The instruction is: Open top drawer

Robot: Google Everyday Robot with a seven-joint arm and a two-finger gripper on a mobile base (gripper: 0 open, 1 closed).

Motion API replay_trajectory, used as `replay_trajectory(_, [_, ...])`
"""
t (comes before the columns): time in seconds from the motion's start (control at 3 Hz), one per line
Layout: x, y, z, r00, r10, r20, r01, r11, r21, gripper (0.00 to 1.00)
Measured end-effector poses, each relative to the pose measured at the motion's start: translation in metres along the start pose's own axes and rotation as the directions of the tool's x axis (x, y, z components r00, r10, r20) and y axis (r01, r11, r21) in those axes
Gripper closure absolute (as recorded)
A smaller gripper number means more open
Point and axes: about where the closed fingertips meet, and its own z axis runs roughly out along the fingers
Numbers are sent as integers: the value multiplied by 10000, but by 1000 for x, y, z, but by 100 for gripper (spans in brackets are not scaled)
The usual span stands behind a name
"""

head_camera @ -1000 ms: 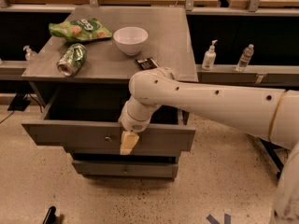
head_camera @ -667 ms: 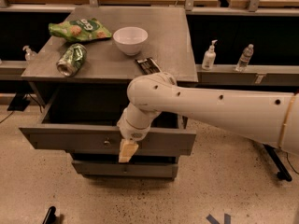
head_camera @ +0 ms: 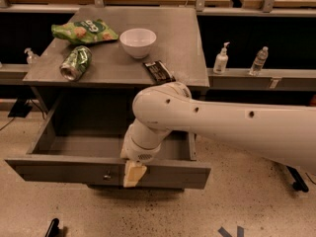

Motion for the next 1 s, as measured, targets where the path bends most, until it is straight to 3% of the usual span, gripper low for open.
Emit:
replay_trajectory(0.33, [6,-7,-40,9998,57,177,-78,9928,1198,24])
replay_trajectory(0.67, [21,-25,-69,9992,328,219,-367,9768,2111,2])
replay_trajectory(1.0, [21,-26,-70,9992,343,222,-383,9756,2162,0])
